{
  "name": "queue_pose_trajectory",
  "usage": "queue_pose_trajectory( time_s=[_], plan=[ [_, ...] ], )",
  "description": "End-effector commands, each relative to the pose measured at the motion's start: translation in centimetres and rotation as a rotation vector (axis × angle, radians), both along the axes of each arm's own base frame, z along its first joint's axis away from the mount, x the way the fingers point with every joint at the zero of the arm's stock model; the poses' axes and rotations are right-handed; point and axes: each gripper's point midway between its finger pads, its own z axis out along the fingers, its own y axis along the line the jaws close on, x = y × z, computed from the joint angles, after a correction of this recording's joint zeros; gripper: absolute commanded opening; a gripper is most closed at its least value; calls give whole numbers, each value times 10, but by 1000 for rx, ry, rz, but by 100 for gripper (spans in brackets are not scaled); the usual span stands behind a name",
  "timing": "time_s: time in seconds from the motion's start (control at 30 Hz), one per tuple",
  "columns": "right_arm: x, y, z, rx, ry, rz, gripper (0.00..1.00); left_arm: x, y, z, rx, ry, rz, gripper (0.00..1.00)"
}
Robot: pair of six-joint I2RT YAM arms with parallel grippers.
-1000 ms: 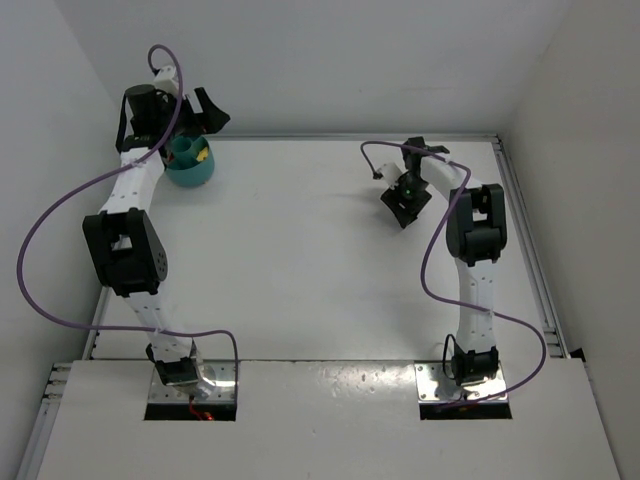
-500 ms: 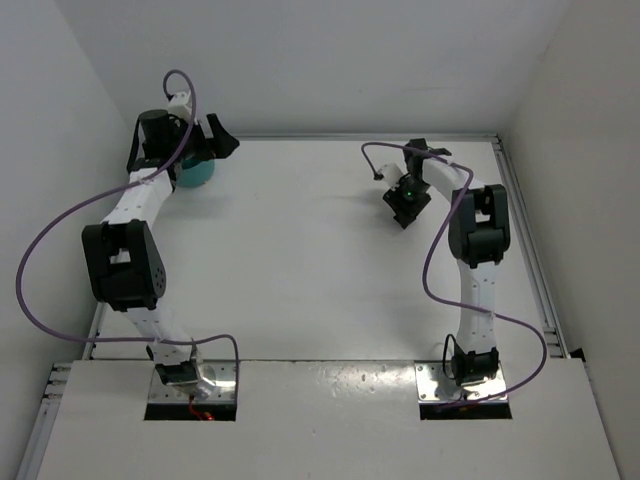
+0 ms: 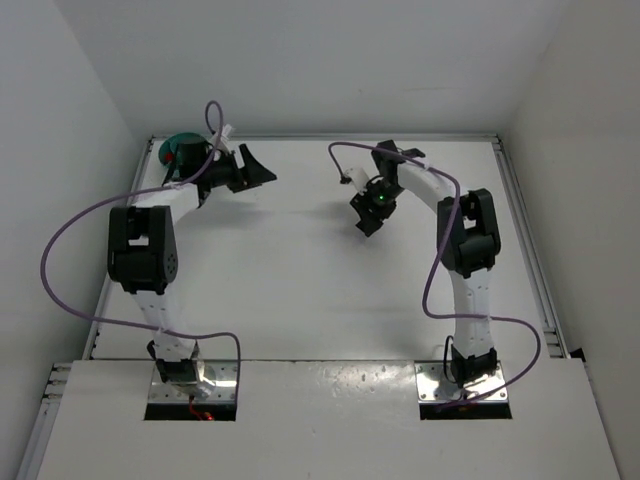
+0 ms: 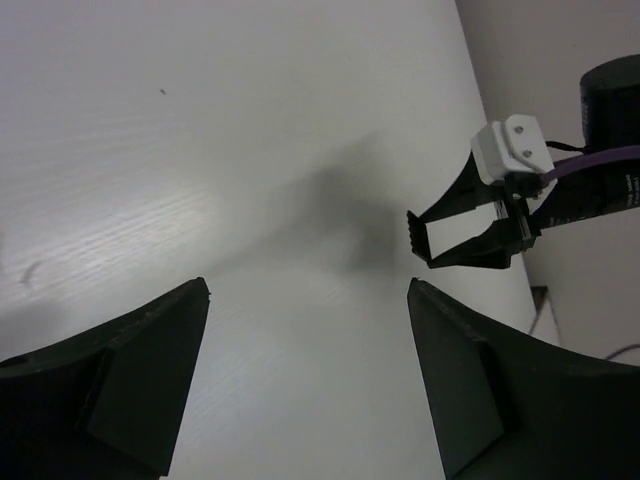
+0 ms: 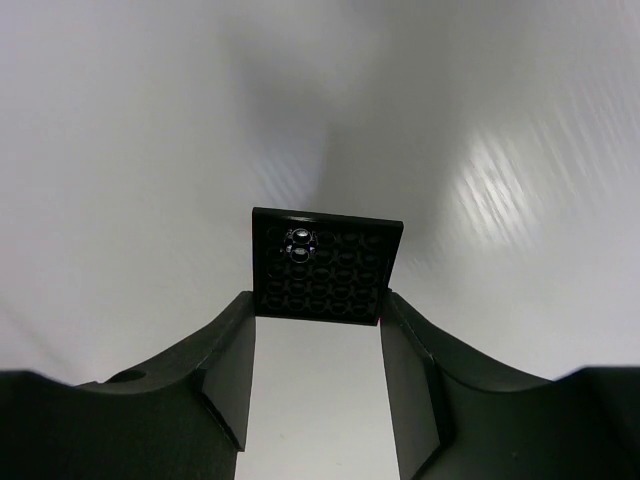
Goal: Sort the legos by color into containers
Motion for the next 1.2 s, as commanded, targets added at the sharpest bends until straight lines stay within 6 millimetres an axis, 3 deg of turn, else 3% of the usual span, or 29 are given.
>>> queue_pose_trajectory(
  time_s=[0.0,0.23,0.47,0.5,0.6,0.87,1.1,1.17],
  plan=[
    [10,37,50,112,-90,31,13,-9,-40,0,-120,59,-144,84],
    [25,84,79,144,-210,76,13,-26,-82,-17,-159,139,-225,76],
    [32,115,88,152,-268,96,13,-46,-115,-7,-250,154,-361,65],
    [39,117,97,160,-298,86,13,-46,-116,-8,-253,157,-372,63],
    [38,128,99,159,-312,104,13,-51,-126,-9,-255,167,-403,62],
    [33,153,107,167,-348,148,13,-48,-127,-17,-256,187,-400,55],
    [28,165,110,160,-365,179,13,-51,-131,-19,-262,197,-416,27],
    [31,161,104,134,-368,169,19,-50,-132,-18,-261,187,-417,18]
  ],
)
